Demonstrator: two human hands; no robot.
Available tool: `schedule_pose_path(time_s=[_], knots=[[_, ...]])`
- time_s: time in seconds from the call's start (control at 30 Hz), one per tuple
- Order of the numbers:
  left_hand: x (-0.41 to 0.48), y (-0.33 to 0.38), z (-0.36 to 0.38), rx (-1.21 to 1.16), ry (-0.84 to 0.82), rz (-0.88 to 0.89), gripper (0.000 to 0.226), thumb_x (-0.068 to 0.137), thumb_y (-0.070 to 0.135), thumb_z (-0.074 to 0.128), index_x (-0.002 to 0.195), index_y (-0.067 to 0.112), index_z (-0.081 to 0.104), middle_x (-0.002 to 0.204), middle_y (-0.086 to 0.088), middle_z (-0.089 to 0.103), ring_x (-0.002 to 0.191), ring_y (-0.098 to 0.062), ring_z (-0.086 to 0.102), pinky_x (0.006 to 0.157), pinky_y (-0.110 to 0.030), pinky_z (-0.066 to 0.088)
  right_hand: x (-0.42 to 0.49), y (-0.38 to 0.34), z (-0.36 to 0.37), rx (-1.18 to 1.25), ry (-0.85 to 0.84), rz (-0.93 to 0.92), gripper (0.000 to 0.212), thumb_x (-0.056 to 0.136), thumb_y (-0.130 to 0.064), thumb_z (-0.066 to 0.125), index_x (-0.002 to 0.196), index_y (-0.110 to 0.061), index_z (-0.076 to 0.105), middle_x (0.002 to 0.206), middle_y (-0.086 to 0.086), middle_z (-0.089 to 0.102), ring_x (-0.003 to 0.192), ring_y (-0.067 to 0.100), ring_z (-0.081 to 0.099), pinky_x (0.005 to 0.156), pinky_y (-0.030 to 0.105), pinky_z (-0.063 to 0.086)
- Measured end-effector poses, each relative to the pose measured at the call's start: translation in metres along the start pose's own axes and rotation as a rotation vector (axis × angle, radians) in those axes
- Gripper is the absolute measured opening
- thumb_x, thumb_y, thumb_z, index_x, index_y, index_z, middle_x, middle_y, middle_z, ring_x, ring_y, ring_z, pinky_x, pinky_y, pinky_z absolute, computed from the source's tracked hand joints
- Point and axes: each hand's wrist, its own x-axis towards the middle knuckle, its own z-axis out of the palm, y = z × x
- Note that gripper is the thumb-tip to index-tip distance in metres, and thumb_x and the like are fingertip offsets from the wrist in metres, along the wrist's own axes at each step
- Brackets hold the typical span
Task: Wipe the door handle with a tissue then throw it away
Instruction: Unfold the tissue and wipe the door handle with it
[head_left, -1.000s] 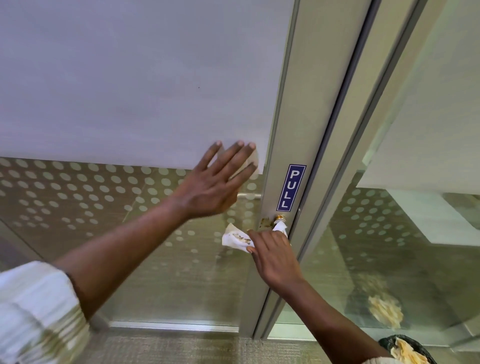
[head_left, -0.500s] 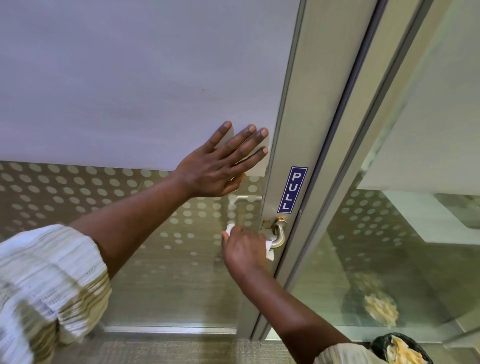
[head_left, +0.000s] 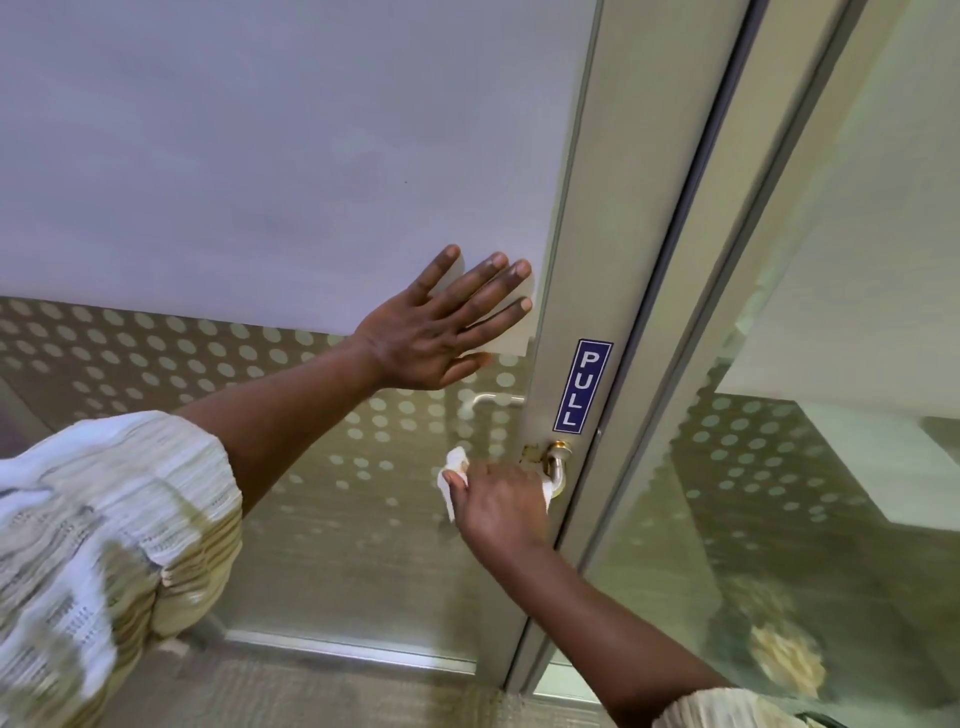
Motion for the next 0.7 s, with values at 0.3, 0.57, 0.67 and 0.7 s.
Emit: schedule_pose_path(time_s=[0.3,0.57,0.67,0.7], knots=[[0.002,0.002,0.0,0.008,0.029,0.013,0.079,0.109,0.061,0.035,0.169,0.01,0.021,0.174,-0.02,0.015,0.16,-0.037,0.018,0.13,-0.058,0.0,0.023,-0.023,0.006,0.104,-0.013,0.17,0.038,0.1,-0.043,0.045,0.09,-0.012,0.065,0.078,0.008,0.07,0.07,0.029,0.066,0.058,0.033,0.039],[0.004,0.0,-0.005,-0.058,0.049,0.026,0.075,0.111,0.057,0.032,0.167,0.008,0.027,0.173,-0.021,0.023,0.16,-0.038,0.02,0.129,-0.058,0.002,-0.032,0.037,0.028,-0.042,0.173,-0.096,0.034,0.1,-0.039,0.043,0.122,-0.016,0.057,0.103,0.002,0.059,0.089,0.026,0.056,0.087,0.037,0.034],[0.004,0.0,-0.006,-0.073,0.063,0.03,0.075,0.111,0.057,0.033,0.167,0.007,0.029,0.172,-0.022,0.026,0.16,-0.038,0.022,0.129,-0.058,0.005,-0.015,0.009,0.009,-0.023,0.154,0.081,0.044,0.099,-0.053,0.04,0.081,-0.02,0.063,0.076,0.003,0.064,0.07,0.026,0.057,0.072,0.04,0.038],[0.004,0.0,-0.006,-0.074,0.071,0.03,0.075,0.111,0.057,0.034,0.166,0.007,0.03,0.172,-0.022,0.027,0.159,-0.038,0.023,0.129,-0.058,0.006,-0.006,-0.006,0.003,-0.022,0.143,0.154,0.051,0.099,-0.055,0.039,0.072,-0.019,0.064,0.067,0.004,0.064,0.063,0.027,0.059,0.065,0.037,0.037]])
